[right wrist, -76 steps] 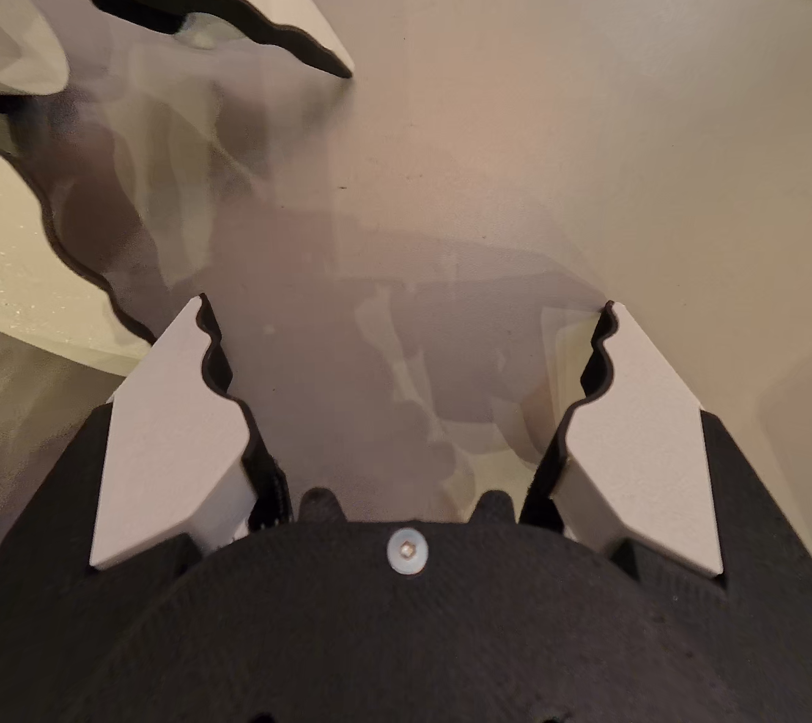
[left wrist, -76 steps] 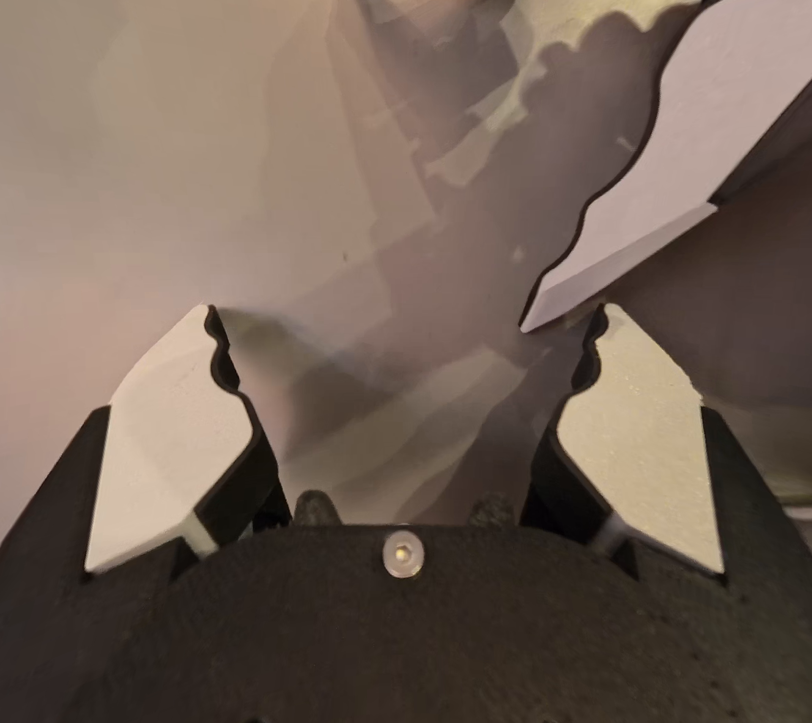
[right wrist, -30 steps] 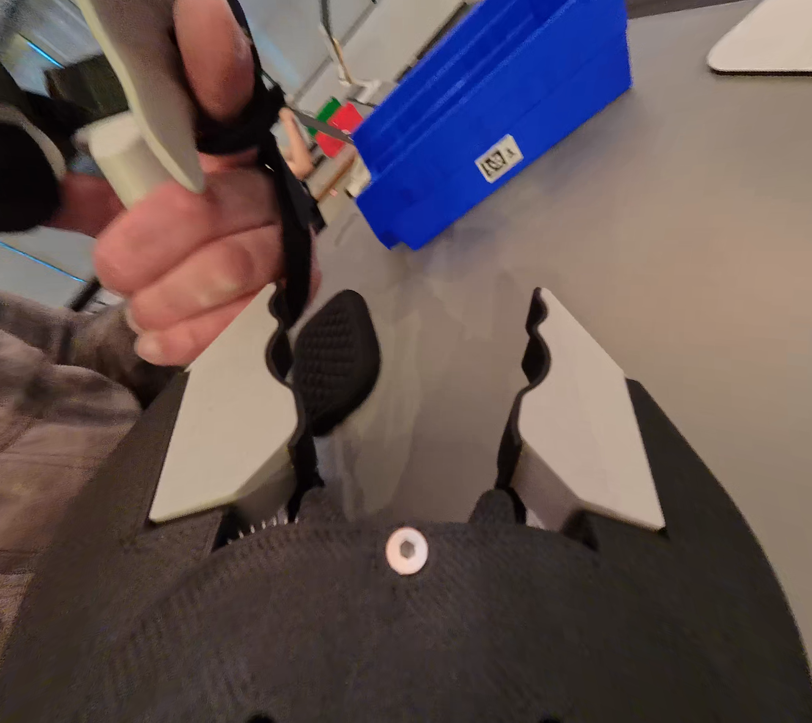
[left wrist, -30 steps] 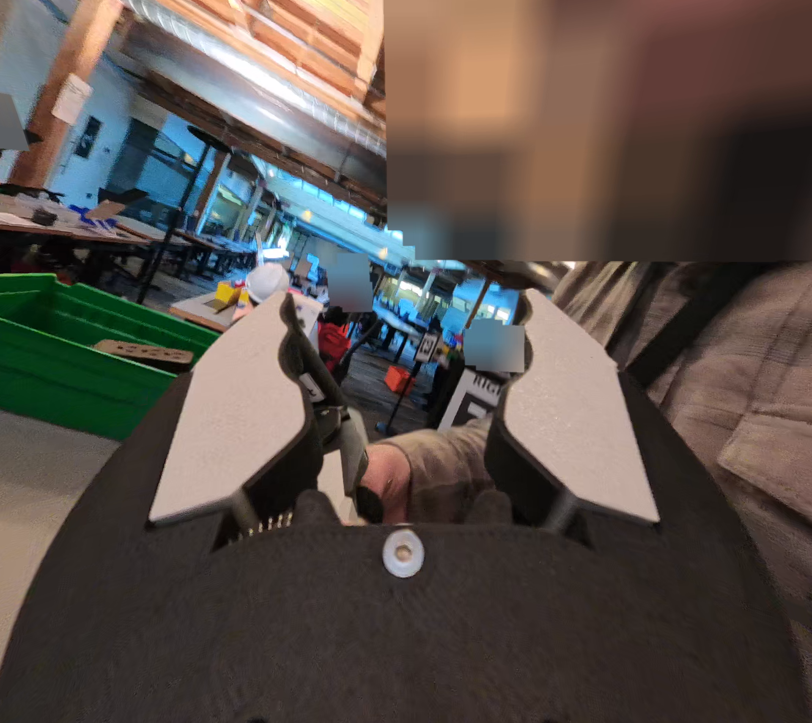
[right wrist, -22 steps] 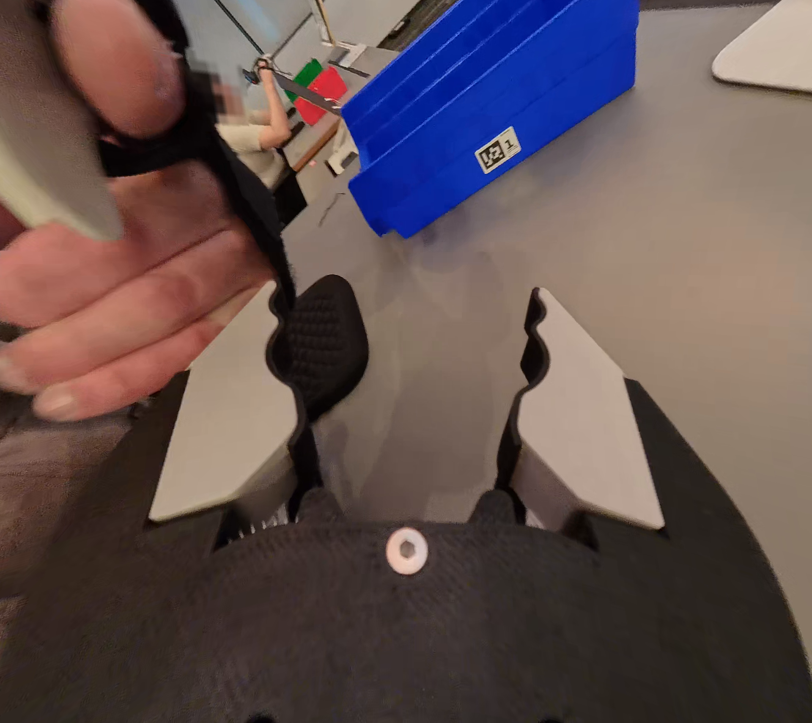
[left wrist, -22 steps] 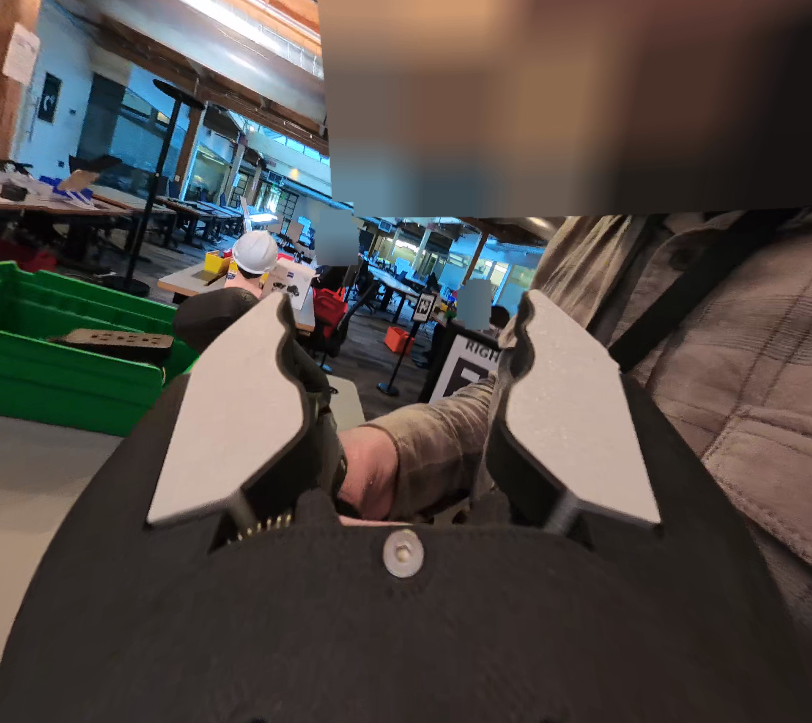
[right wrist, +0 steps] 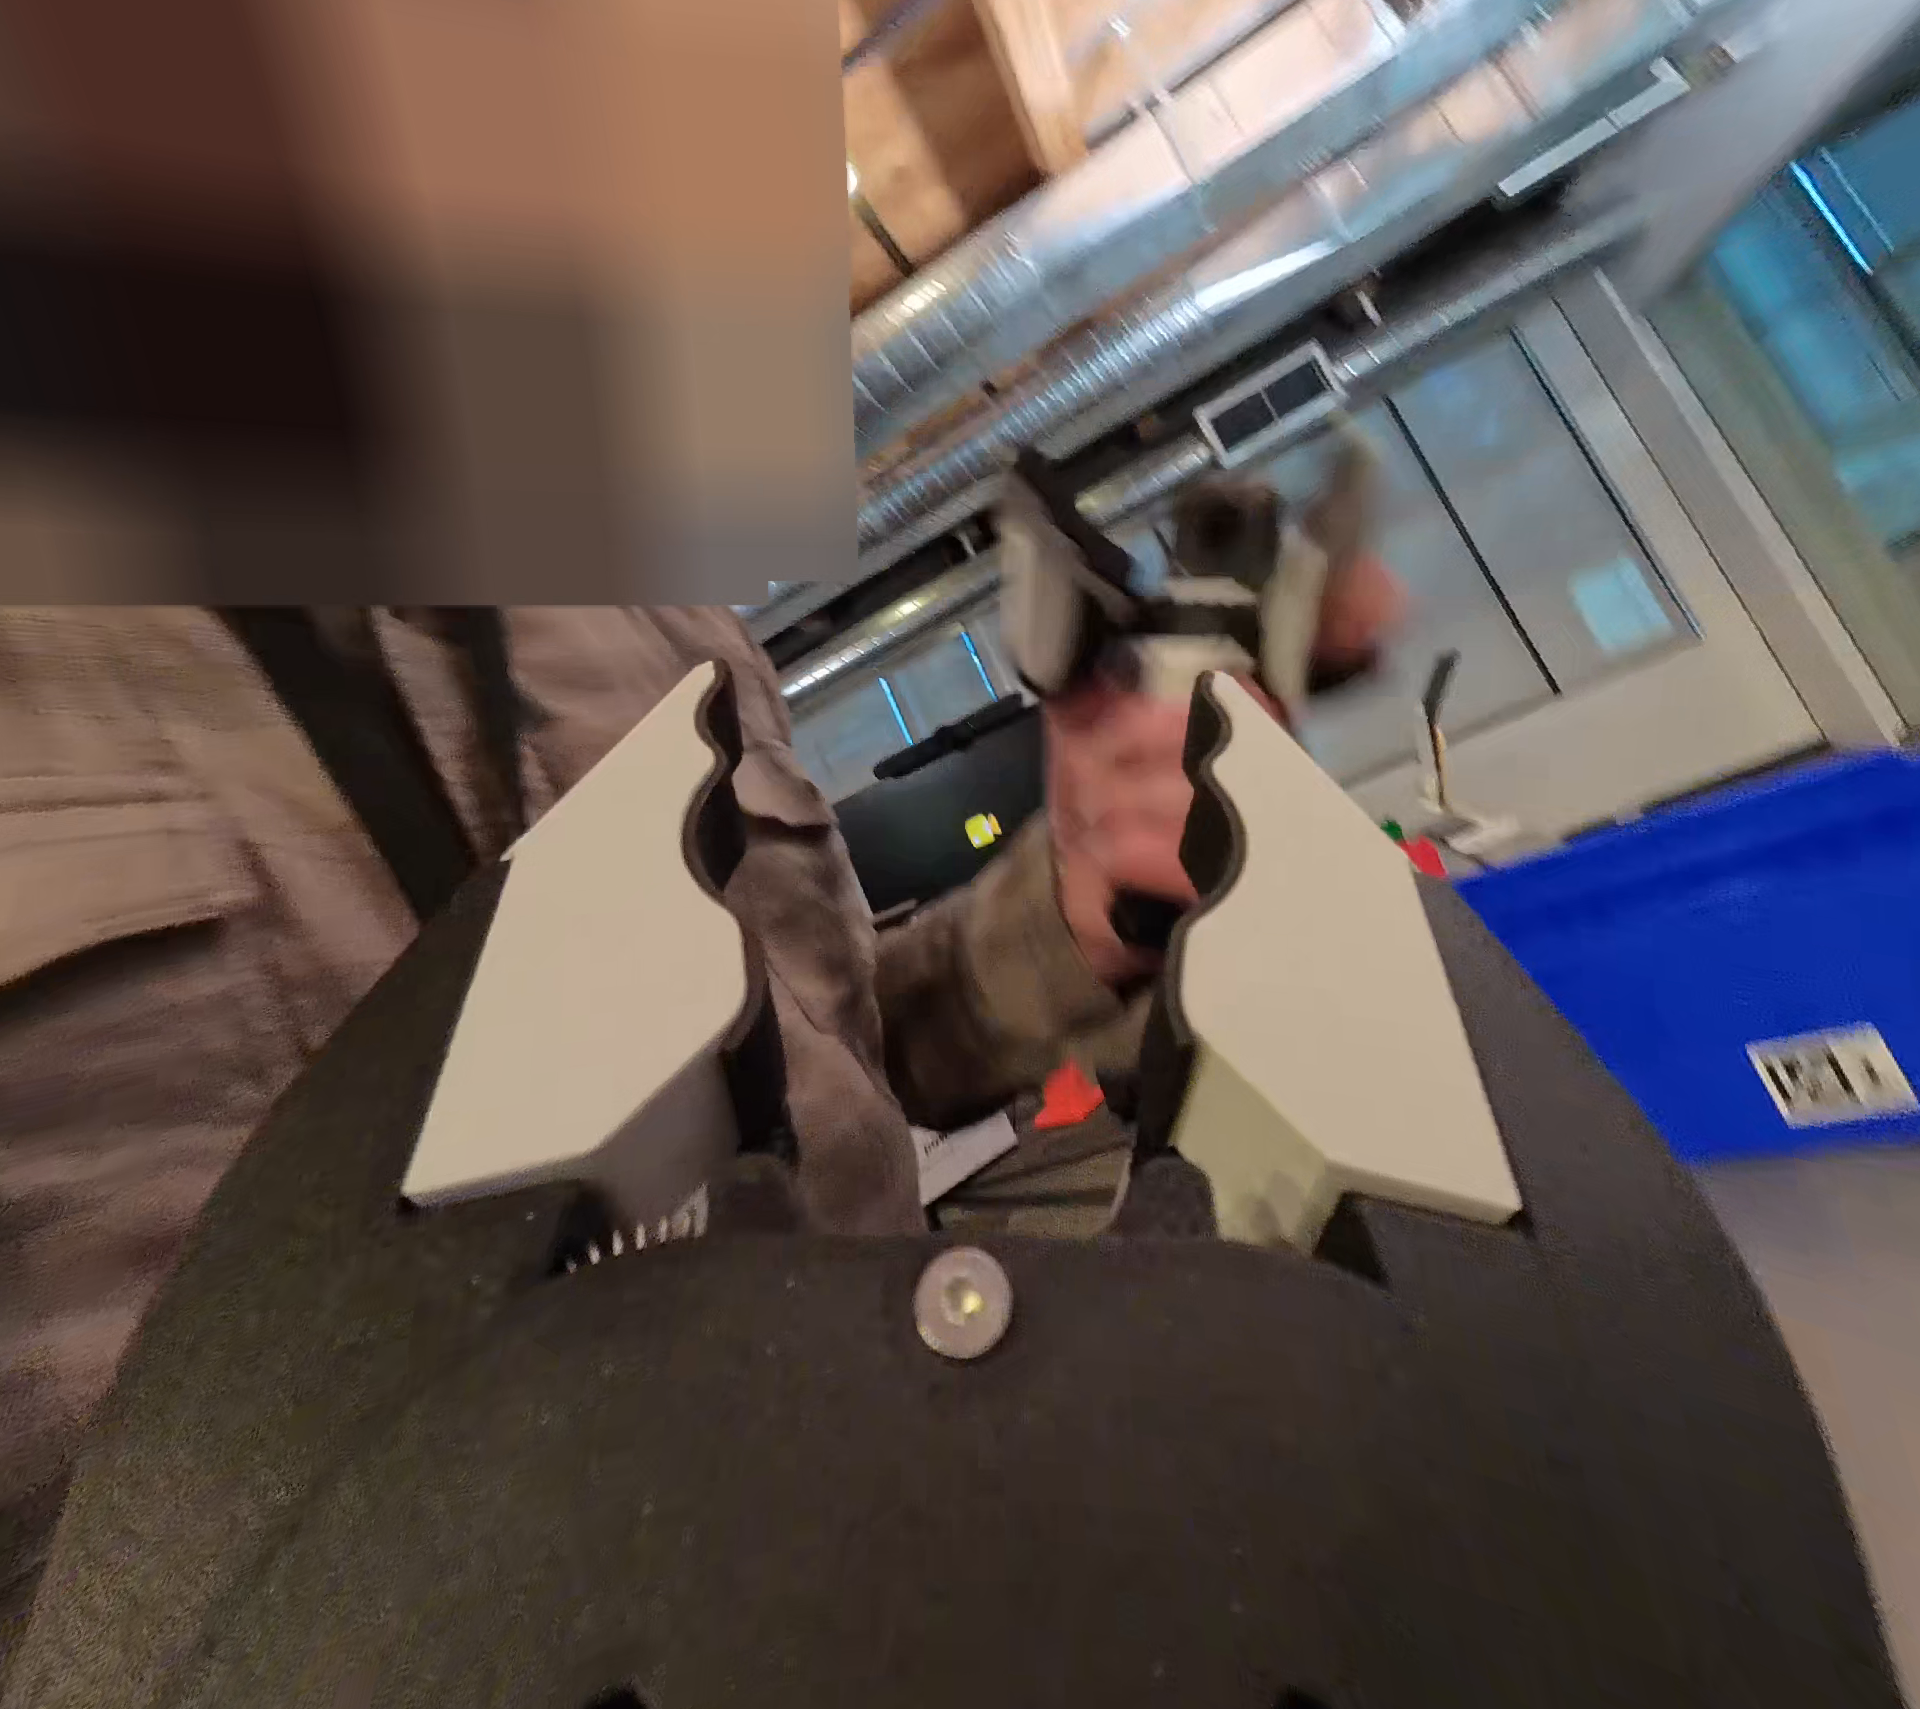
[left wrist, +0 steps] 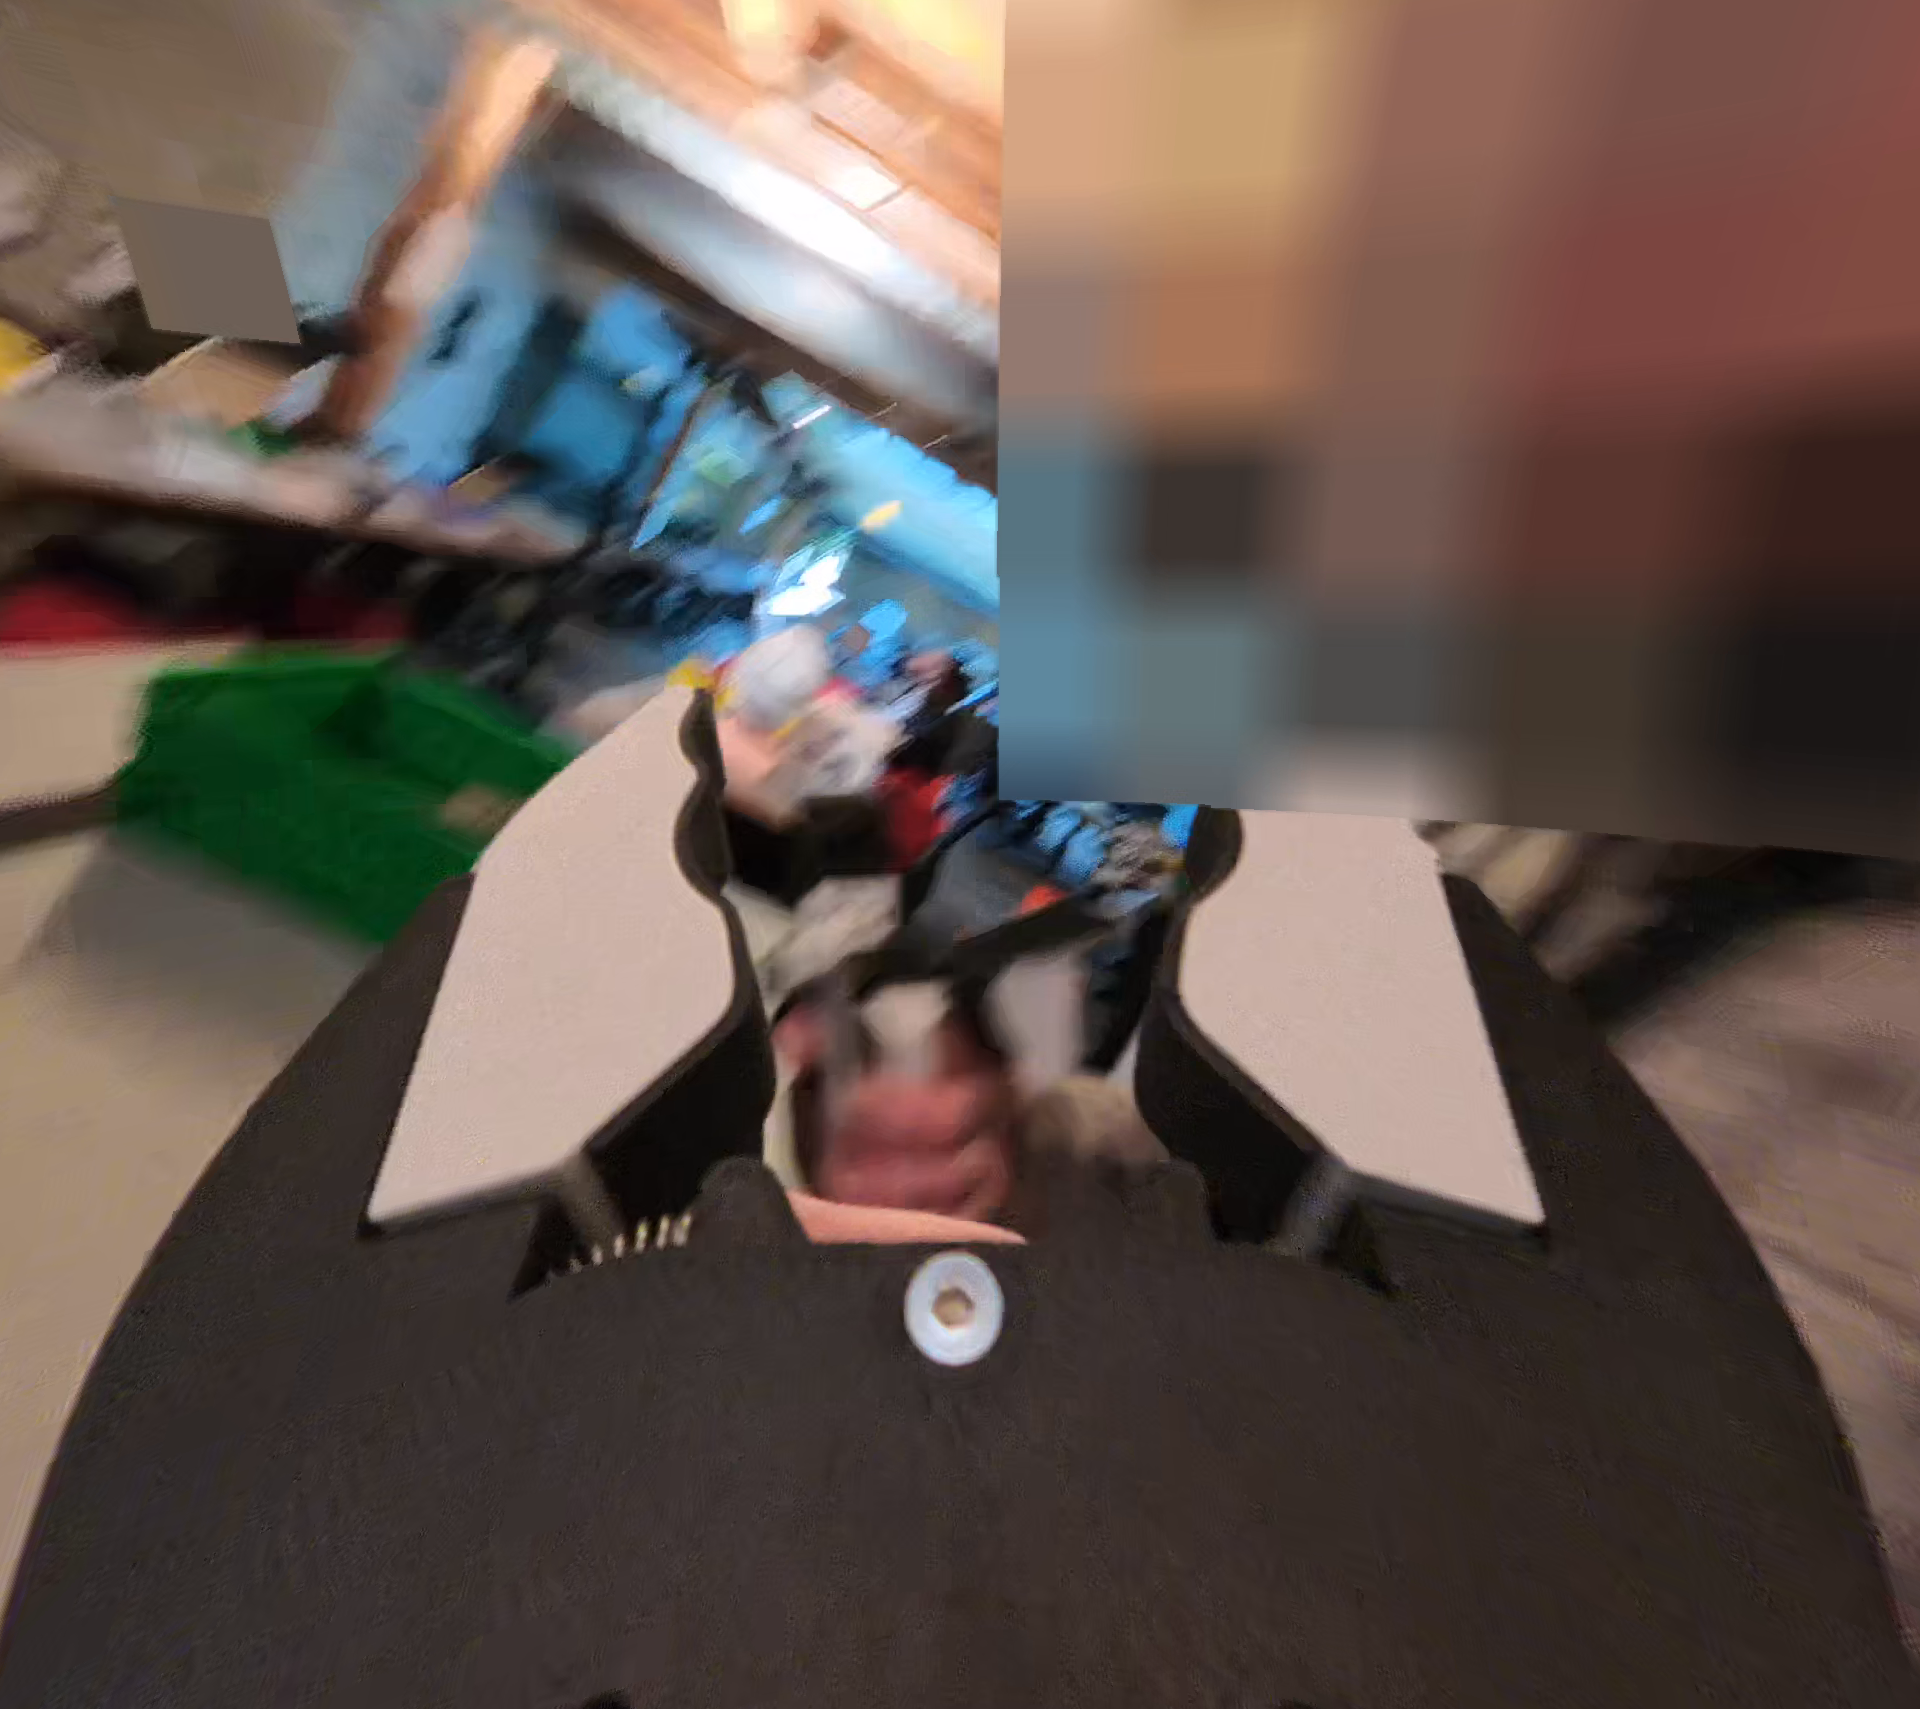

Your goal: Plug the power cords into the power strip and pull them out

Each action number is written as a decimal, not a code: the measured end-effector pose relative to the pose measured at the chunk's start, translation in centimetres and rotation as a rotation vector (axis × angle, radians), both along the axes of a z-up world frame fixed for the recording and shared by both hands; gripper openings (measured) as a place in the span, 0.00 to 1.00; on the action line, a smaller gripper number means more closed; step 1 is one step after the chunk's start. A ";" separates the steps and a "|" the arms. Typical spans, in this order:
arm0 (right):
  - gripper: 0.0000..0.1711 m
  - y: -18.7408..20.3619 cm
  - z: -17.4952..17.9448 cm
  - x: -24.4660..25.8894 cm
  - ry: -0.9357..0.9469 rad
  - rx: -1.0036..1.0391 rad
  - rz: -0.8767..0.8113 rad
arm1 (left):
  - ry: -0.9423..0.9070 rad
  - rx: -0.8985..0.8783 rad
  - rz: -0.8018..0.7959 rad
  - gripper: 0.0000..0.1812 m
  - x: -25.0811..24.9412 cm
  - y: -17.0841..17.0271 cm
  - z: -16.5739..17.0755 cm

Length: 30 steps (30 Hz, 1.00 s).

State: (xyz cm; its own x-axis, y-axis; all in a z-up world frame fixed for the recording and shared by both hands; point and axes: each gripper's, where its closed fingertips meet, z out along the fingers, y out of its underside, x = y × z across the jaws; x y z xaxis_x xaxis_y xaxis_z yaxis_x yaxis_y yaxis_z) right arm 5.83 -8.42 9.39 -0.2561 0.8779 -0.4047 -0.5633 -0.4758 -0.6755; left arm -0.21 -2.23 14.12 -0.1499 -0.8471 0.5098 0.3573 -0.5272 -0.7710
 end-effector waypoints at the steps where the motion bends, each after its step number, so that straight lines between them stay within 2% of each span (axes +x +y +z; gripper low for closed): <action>1: 0.49 -0.6 1.1 0.3 0.032 0.042 0.001 | 0.107 -0.062 0.058 0.47 1.0 1.3 -3.1; 5: 0.47 -2.7 4.1 -0.4 0.109 0.150 0.063 | 0.290 -0.182 0.015 0.51 5.5 0.5 -10.8; 9: 0.47 -4.2 4.8 -2.4 0.088 0.214 0.114 | 0.449 -0.142 -0.047 0.52 8.8 -1.9 -14.4; 12: 0.48 -4.9 4.8 -3.6 0.050 0.237 0.126 | 0.441 -0.173 -0.101 0.50 9.9 -3.1 -14.7; 16: 0.48 -6.2 4.6 -4.6 -0.006 0.257 0.156 | 0.465 -0.125 -0.165 0.47 10.1 -4.1 -14.4; 19: 0.55 -6.5 4.4 -6.1 -0.080 0.263 0.141 | 0.475 -0.090 -0.147 0.45 10.4 -4.2 -14.2; 20: 0.54 -6.6 4.6 -6.2 -0.076 0.265 0.141 | 0.470 -0.079 -0.139 0.46 10.5 -4.2 -14.1; 22: 0.53 -6.7 5.6 -6.0 -0.026 0.255 0.145 | 0.411 -0.106 -0.169 0.46 10.6 -4.4 -13.7; 24: 0.50 -7.2 7.2 -5.7 0.045 0.263 0.166 | 0.309 -0.171 -0.227 0.50 10.6 -4.6 -13.2; 25: 0.53 -6.9 8.1 -5.5 0.097 0.246 0.144 | 0.251 -0.206 -0.262 0.51 10.5 -4.8 -12.8; 27: 0.50 -6.0 9.7 -4.8 0.206 0.213 0.063 | 0.186 -0.219 -0.257 0.52 10.5 -4.6 -12.4; 30: 0.43 -5.4 11.8 -3.6 0.341 0.223 -0.024 | 0.061 -0.308 -0.333 0.48 10.7 -5.4 -11.4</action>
State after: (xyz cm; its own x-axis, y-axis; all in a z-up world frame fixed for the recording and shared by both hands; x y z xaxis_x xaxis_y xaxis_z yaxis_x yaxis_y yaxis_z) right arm 2.27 -13.80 21.18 -0.3208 0.9420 -0.0987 -0.7821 -0.3223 -0.5334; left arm 10.50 -7.59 2.72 -0.3502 -0.5654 0.7468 0.0887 -0.8137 -0.5745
